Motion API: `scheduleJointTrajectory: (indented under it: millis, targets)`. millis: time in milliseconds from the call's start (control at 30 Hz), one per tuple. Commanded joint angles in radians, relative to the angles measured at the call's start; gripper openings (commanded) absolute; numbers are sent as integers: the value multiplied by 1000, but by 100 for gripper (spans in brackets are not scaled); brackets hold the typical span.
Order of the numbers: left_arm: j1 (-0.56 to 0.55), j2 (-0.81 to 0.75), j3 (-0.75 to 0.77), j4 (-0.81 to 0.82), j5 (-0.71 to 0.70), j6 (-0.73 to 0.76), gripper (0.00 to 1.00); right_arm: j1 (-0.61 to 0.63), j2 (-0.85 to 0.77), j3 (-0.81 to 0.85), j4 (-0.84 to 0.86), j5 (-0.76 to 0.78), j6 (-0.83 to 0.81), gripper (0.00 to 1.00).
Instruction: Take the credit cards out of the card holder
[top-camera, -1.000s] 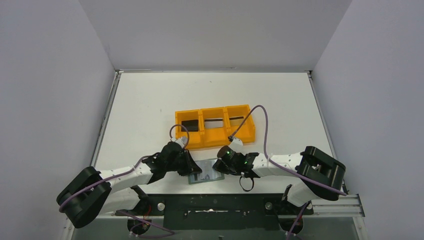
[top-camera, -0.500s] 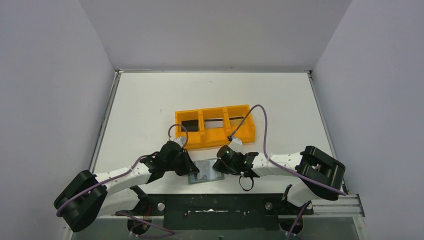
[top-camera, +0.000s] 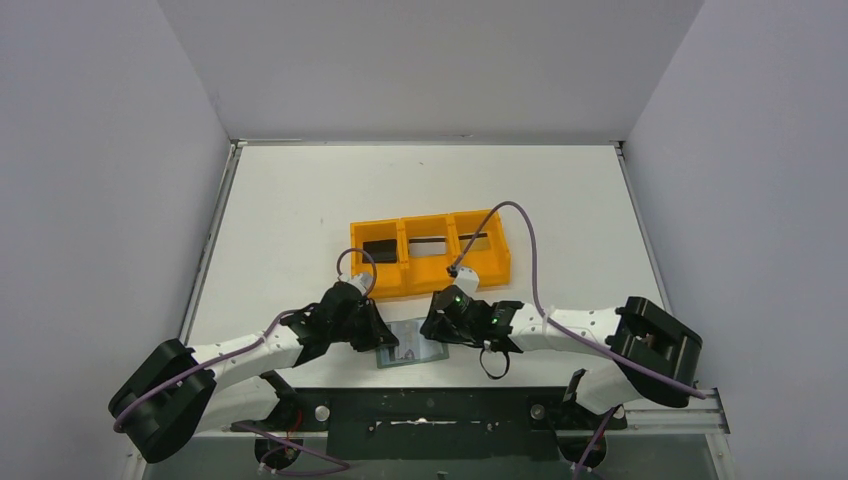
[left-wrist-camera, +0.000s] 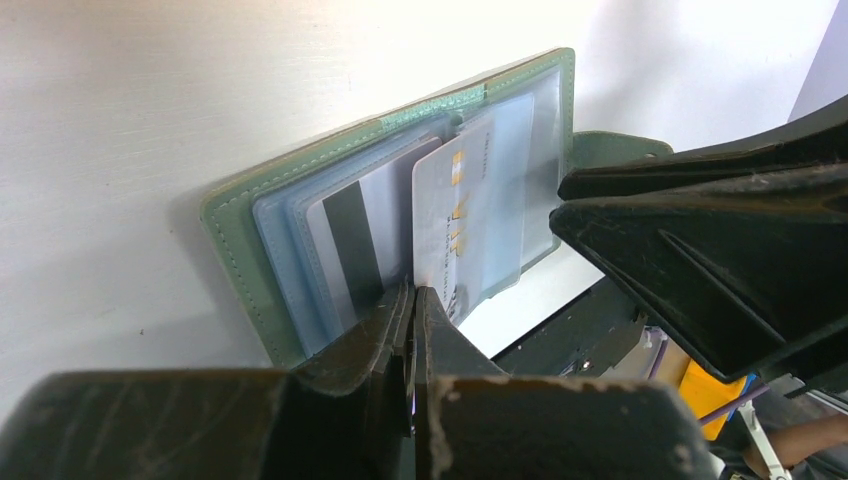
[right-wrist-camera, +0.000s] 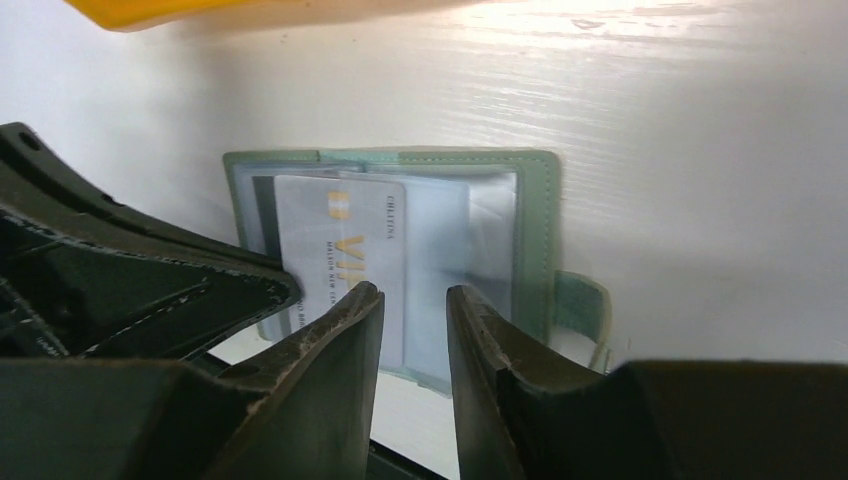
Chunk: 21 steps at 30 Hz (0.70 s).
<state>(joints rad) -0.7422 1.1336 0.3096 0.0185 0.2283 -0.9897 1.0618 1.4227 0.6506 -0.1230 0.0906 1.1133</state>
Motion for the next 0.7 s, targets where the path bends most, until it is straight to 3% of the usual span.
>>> scheduleJointTrajectory:
  millis: [0, 400, 533, 667]
  targets:
    - [8, 6, 30, 11, -3, 21, 0, 4, -12, 6, 112, -50, -53, 31]
    - [10, -14, 30, 25, 9, 12, 0, 7, 133, -51, 212, -116, 16, 32]
    - [10, -16, 8, 101, 47, -17, 11, 10, 134, -93, 257, -128, 55, 30]
    - [10, 8, -28, 224, 93, -73, 16, 10, 139, -102, 265, -130, 74, 28]
